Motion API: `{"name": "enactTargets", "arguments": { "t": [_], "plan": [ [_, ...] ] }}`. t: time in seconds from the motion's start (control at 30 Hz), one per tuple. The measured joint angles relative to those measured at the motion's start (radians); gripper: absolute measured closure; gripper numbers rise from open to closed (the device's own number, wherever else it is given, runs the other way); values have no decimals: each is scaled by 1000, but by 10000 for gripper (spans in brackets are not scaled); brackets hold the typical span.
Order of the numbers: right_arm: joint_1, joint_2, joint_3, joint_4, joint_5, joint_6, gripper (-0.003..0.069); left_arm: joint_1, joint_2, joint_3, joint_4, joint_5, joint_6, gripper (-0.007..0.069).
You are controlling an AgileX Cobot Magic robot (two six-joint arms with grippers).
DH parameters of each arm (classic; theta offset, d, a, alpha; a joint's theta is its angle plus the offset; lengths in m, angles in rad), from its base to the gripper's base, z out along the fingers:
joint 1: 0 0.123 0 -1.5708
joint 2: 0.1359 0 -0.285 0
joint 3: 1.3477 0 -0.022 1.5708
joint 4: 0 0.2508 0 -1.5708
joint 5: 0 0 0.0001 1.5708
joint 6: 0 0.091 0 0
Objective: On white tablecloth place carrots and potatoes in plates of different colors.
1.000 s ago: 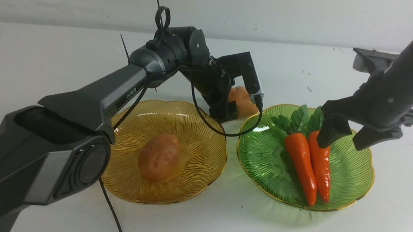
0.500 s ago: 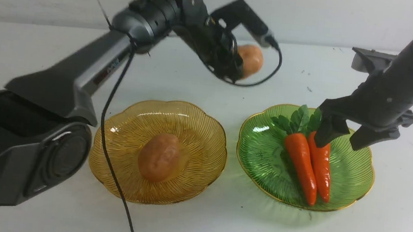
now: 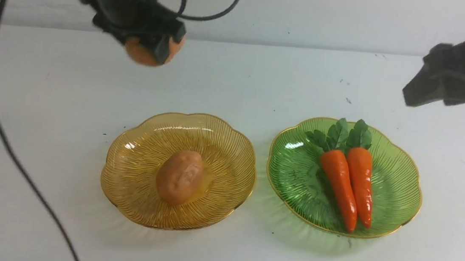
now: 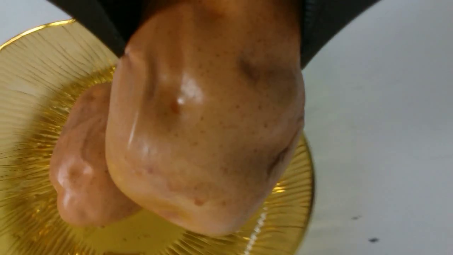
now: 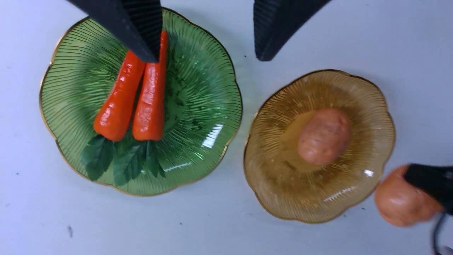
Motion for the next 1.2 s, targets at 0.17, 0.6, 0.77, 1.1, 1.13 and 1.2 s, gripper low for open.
{"name": "enactTargets", "arguments": {
  "t": [0.17,0.6,0.77,1.1,1.13,1.2],
  "plan": [
    [0,-96,0,49,6,-15,340,-1,65,47,-62,-86,-6,228],
    [0,-502,-2,57,22,-49,342,-1,164,-17,2,-12,-79,-24],
    [0,-606,30,51,25,-31,398,-1,150,-107,-8,17,-79,105],
    [0,-1047,593,-206,-459,189,673,-1,-309,111,-20,29,-47,627],
    [0,-1101,659,-219,-529,192,673,-1,-372,154,-20,29,-47,628],
    [0,-1189,809,-222,-681,198,674,-1,-529,278,-21,32,-44,628]
  ]
}}
